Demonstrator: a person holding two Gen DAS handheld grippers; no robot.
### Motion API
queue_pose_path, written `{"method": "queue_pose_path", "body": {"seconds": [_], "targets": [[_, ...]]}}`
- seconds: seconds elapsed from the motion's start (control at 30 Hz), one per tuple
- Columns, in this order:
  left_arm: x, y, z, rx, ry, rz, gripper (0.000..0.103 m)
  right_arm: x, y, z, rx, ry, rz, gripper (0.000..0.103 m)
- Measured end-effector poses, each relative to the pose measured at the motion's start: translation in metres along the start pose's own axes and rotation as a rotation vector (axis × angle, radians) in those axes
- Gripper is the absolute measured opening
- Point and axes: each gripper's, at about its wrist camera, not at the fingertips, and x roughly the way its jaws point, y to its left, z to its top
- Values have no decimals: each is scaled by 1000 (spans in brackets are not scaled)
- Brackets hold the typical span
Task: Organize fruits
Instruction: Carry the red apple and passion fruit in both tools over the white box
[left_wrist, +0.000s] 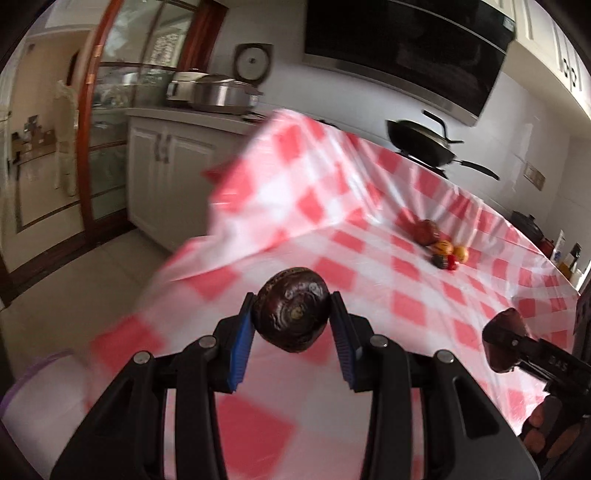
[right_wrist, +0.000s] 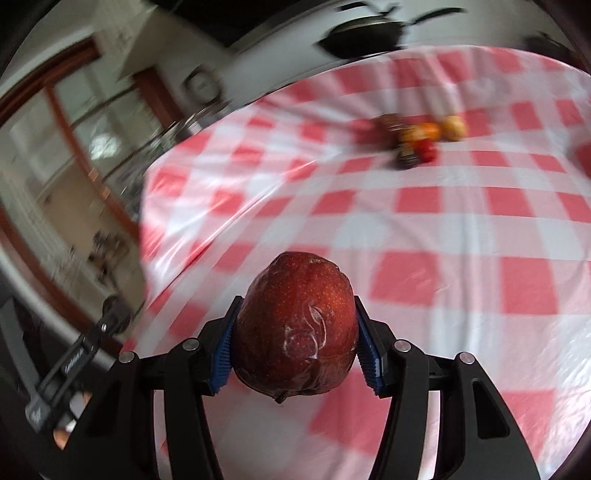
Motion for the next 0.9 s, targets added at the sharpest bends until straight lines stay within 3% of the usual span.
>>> {"method": "queue_pose_path", "body": {"seconds": [0.33, 0.53, 0.73, 0.9], "targets": [[-67, 115, -16, -90, -62, 182, 40, 15, 105, -43, -284, 117, 136, 55], [-86, 176, -30, -165, -42, 282, 40, 27, 176, -87, -502, 210, 244, 55], [-73, 231, -64, -219, 104, 340, 40, 40, 247, -152, -757, 370, 410, 55], [-46, 253, -96, -176, 267, 365, 40, 72, 278, -211, -913, 537, 421, 55]]}}
